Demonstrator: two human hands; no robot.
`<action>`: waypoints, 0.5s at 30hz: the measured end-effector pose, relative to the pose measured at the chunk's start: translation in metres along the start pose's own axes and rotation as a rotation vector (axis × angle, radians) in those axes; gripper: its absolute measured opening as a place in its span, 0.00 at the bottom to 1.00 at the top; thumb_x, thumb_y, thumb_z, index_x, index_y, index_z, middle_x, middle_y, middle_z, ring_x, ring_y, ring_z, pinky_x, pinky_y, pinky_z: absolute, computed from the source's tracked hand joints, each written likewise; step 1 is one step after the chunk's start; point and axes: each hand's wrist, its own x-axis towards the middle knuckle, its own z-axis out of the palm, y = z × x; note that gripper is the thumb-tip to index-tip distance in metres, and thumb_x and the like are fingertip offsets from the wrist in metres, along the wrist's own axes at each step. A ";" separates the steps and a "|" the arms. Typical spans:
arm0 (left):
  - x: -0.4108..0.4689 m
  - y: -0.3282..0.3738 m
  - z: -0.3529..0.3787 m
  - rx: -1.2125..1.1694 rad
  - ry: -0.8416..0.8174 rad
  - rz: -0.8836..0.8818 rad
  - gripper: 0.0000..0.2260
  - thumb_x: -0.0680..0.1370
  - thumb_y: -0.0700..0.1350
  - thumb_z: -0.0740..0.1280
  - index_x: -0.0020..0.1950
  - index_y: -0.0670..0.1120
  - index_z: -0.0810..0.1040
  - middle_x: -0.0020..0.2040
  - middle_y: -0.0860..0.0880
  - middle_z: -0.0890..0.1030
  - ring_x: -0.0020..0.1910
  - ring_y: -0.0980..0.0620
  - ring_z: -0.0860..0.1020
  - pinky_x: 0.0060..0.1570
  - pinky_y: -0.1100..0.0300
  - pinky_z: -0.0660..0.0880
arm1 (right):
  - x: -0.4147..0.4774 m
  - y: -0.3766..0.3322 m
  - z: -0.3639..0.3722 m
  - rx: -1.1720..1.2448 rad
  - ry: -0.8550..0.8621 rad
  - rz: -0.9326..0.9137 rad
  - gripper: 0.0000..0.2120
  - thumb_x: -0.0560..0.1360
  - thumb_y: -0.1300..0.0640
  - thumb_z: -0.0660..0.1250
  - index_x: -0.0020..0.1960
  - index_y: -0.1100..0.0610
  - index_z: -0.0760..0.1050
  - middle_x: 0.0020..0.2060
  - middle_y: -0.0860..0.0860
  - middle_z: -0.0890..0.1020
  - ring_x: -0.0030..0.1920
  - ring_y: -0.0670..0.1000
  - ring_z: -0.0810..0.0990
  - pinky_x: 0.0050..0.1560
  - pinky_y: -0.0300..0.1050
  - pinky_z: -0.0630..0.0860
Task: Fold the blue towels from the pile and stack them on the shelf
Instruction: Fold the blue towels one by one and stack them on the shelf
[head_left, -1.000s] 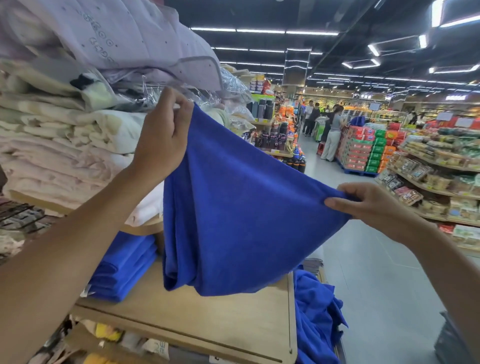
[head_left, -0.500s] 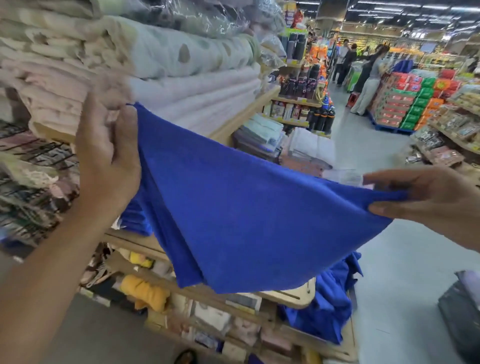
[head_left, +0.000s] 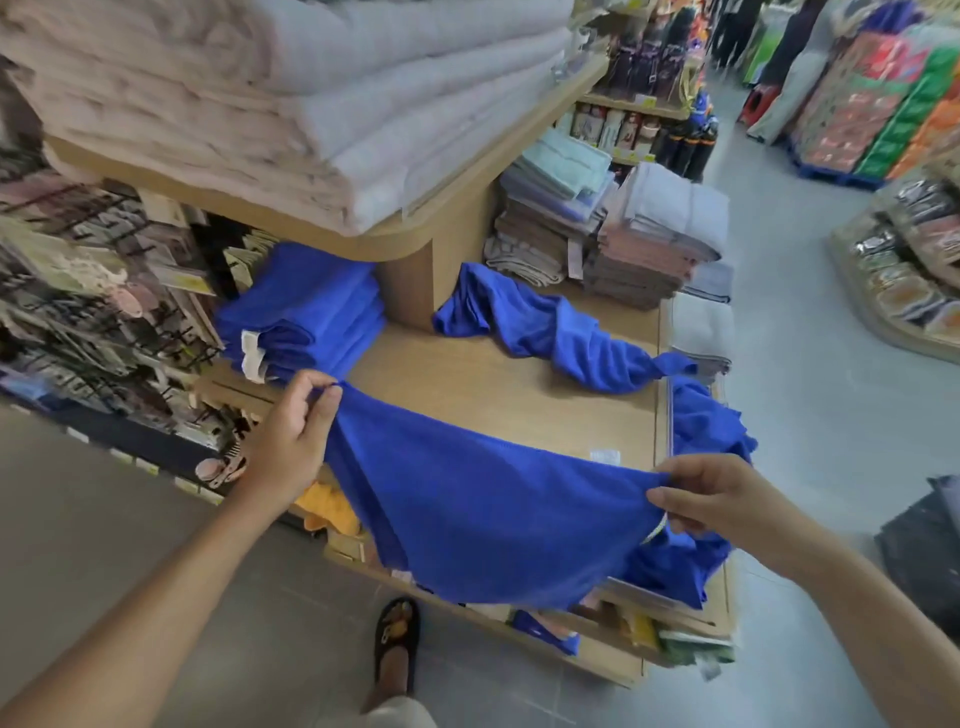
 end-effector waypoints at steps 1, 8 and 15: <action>0.001 -0.003 0.002 -0.001 -0.029 -0.013 0.08 0.85 0.51 0.59 0.56 0.49 0.73 0.45 0.50 0.78 0.44 0.52 0.77 0.45 0.64 0.70 | 0.003 0.003 0.003 0.008 0.032 0.015 0.07 0.77 0.62 0.73 0.46 0.52 0.87 0.33 0.53 0.82 0.31 0.49 0.78 0.32 0.37 0.75; 0.056 0.006 0.009 0.050 -0.055 -0.006 0.07 0.85 0.49 0.59 0.56 0.48 0.73 0.43 0.57 0.76 0.41 0.67 0.75 0.41 0.70 0.68 | 0.036 -0.009 -0.017 0.286 0.276 0.019 0.05 0.77 0.63 0.72 0.46 0.56 0.85 0.29 0.52 0.78 0.25 0.48 0.77 0.26 0.36 0.75; 0.185 0.003 0.082 0.145 -0.037 -0.150 0.14 0.85 0.48 0.58 0.64 0.41 0.76 0.60 0.42 0.81 0.61 0.43 0.76 0.52 0.57 0.67 | 0.138 -0.035 -0.058 0.504 0.548 -0.005 0.03 0.81 0.64 0.68 0.54 0.60 0.79 0.30 0.50 0.84 0.31 0.44 0.84 0.34 0.33 0.80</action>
